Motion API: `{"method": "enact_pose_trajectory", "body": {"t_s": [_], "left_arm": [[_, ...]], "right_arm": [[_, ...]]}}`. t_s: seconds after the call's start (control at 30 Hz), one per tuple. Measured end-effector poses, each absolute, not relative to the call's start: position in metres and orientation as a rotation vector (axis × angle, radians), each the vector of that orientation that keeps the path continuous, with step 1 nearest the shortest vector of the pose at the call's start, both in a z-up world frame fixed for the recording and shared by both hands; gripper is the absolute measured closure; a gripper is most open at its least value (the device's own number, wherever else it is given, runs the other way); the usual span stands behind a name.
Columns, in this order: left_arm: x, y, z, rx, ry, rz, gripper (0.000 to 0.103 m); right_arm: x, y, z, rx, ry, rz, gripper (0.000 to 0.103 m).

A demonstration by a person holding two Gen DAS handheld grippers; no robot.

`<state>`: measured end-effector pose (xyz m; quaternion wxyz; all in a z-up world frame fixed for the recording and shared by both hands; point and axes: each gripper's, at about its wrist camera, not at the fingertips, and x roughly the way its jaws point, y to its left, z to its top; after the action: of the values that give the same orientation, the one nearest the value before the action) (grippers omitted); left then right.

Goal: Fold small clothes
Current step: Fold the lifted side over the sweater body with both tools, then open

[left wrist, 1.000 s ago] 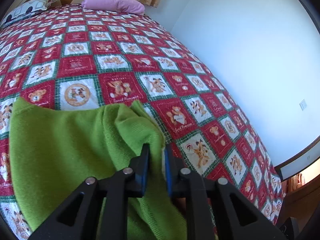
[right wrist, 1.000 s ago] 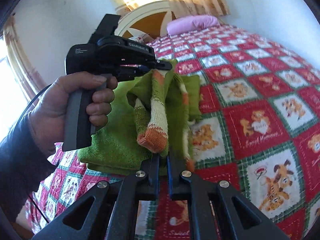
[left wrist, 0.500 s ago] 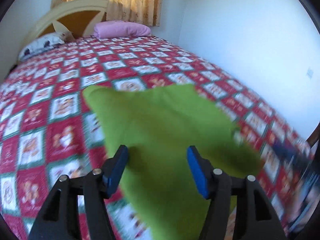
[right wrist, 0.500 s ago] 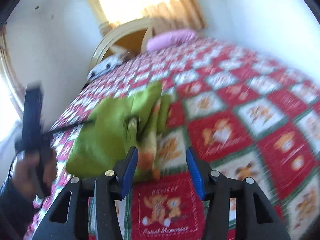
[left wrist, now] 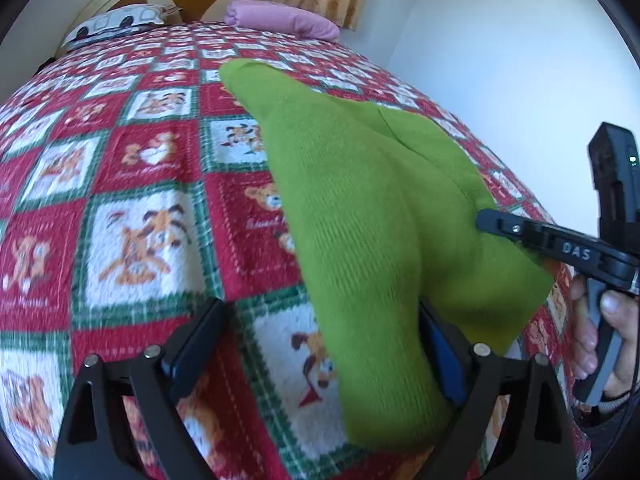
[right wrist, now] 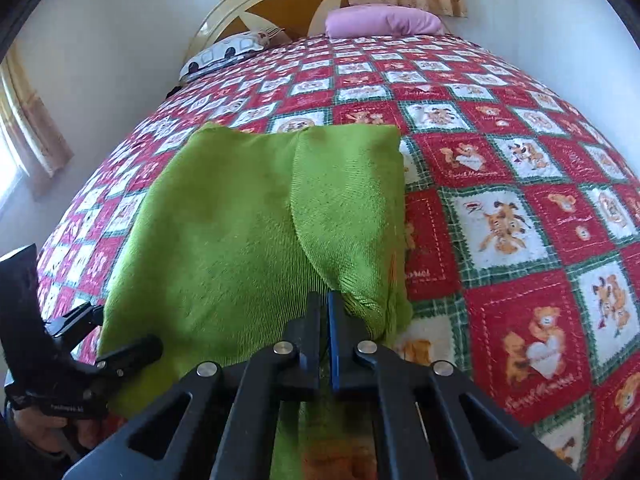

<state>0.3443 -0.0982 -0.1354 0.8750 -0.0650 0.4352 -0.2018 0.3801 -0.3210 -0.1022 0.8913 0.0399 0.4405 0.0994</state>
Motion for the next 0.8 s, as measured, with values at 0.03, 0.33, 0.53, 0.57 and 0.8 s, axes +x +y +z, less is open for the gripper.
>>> {"method": "enact_pose_trajectory", "body": {"t_s": [0.03,0.33,0.53,0.57,0.8], "left_arm": [[0.342,-0.097,-0.135,-0.144,0.900,-0.421,0.007],[0.329,-0.090,-0.138,-0.212,0.891,-0.434,0.005],[0.323,-0.077,-0.139,-0.274,0.873,-0.445,0.005],[0.323,-0.076,-0.139,-0.282,0.874,-0.451,0.005],[0.321,-0.074,-0.139,-0.295,0.863,-0.464,0.005]], "right_arm": [[0.376,-0.317,-0.098,0.051,0.906,0.194,0.098],[0.395,-0.204,-0.055,-0.232,0.793,0.488,0.098],[0.448,-0.160,-0.105,-0.238,0.977,0.579,0.098],[0.455,-0.160,-0.111,-0.164,1.009,0.614,0.100],[0.435,-0.145,-0.106,-0.196,0.944,0.628,0.096]]}}
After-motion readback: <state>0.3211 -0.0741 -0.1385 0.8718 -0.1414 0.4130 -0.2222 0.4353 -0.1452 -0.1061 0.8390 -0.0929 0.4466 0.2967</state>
